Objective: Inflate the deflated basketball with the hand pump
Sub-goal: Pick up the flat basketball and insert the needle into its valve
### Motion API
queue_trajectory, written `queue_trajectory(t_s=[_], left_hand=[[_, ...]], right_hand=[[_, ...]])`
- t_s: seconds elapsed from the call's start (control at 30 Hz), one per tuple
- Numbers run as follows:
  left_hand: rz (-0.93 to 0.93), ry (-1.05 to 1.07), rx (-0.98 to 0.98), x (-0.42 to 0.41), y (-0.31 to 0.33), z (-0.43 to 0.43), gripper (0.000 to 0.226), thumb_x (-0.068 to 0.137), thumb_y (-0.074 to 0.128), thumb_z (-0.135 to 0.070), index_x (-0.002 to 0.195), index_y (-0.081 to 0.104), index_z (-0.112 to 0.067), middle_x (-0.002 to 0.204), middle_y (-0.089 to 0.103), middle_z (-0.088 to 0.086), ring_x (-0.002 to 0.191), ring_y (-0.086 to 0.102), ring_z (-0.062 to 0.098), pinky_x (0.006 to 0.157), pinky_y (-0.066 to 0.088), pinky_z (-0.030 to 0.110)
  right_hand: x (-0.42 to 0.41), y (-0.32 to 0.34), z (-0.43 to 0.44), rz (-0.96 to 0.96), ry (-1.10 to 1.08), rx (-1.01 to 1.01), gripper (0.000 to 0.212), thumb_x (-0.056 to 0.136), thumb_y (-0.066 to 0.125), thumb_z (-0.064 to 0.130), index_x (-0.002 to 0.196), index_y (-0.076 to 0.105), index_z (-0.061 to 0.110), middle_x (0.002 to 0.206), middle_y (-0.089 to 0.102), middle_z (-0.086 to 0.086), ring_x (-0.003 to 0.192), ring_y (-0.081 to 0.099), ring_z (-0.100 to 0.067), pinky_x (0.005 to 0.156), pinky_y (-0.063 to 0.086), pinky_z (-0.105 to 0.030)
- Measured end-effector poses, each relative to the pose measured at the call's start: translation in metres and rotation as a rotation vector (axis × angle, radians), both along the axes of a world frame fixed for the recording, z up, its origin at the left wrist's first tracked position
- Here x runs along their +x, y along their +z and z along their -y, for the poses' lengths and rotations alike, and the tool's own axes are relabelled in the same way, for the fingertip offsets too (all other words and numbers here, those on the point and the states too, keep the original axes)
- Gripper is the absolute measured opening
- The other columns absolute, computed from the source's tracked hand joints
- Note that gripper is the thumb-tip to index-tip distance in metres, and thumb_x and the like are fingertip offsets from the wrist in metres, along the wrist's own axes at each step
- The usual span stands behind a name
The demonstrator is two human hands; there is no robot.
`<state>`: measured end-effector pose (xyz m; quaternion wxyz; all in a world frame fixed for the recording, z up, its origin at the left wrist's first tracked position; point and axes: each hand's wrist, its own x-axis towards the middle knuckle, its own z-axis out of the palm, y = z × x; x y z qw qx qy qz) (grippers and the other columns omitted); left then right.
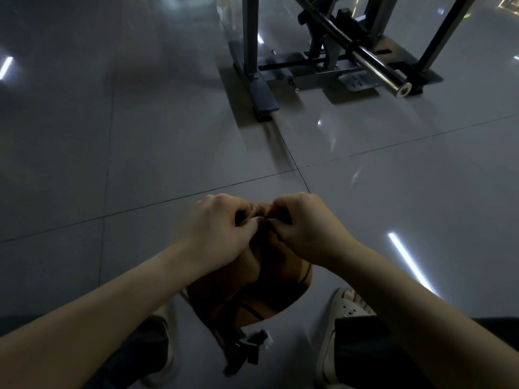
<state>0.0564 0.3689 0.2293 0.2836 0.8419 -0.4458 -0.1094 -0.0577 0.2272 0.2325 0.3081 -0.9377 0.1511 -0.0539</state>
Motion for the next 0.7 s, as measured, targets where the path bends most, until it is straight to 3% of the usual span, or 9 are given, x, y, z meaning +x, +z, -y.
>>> queue_trajectory(t_s=[0.13,0.3,0.5,0.6,0.7], left_hand=[[-0.021,0.027,0.031,0.003,0.002,0.0,0.034,0.089,0.064,-0.043,0.067,0.065,-0.016,0.06,0.059,0.001,0.058,0.056,0.016,0.054,0.048,0.037],[-0.074,0.043,0.037,0.004,0.001,0.0,0.035,0.091,0.065,-0.042,0.066,0.064,-0.018,0.06,0.057,-0.001,0.056,0.054,0.014,0.051,0.036,0.028],[-0.258,0.067,0.07,0.006,0.006,0.003,0.021,0.086,0.072,-0.041,0.09,0.065,-0.021,0.08,0.066,-0.003,0.073,0.063,0.013,0.059,0.044,0.024],[-0.436,0.072,0.074,0.009,0.007,0.001,0.043,0.081,0.08,-0.034,0.113,0.054,-0.024,0.09,0.069,0.0,0.078,0.069,0.015,0.064,0.056,0.03],[-0.49,0.013,0.051,0.011,0.01,0.001,0.066,0.081,0.082,-0.022,0.135,0.045,-0.028,0.093,0.072,0.002,0.08,0.072,0.014,0.075,0.061,0.035]], right_hand=[[-0.002,0.005,0.01,-0.024,0.019,0.199,0.015,0.09,0.061,0.007,0.099,0.072,0.011,0.087,0.072,0.0,0.075,0.069,-0.01,0.069,0.06,-0.03],[-0.006,0.003,0.016,0.003,-0.025,0.278,0.014,0.091,0.064,0.006,0.103,0.07,0.01,0.093,0.074,0.0,0.081,0.071,-0.008,0.075,0.061,-0.03],[-0.004,-0.001,0.011,0.094,-0.061,-0.003,0.01,0.094,0.062,0.021,0.094,0.069,0.014,0.077,0.068,0.004,0.066,0.064,-0.008,0.061,0.057,-0.03],[-0.002,-0.002,0.008,0.117,-0.061,-0.112,0.015,0.095,0.059,0.026,0.094,0.066,0.014,0.074,0.064,0.003,0.063,0.059,-0.01,0.059,0.053,-0.031],[0.001,-0.002,0.007,0.15,-0.026,-0.179,0.016,0.097,0.056,0.028,0.091,0.063,0.015,0.071,0.061,0.004,0.059,0.056,-0.011,0.055,0.049,-0.03]])
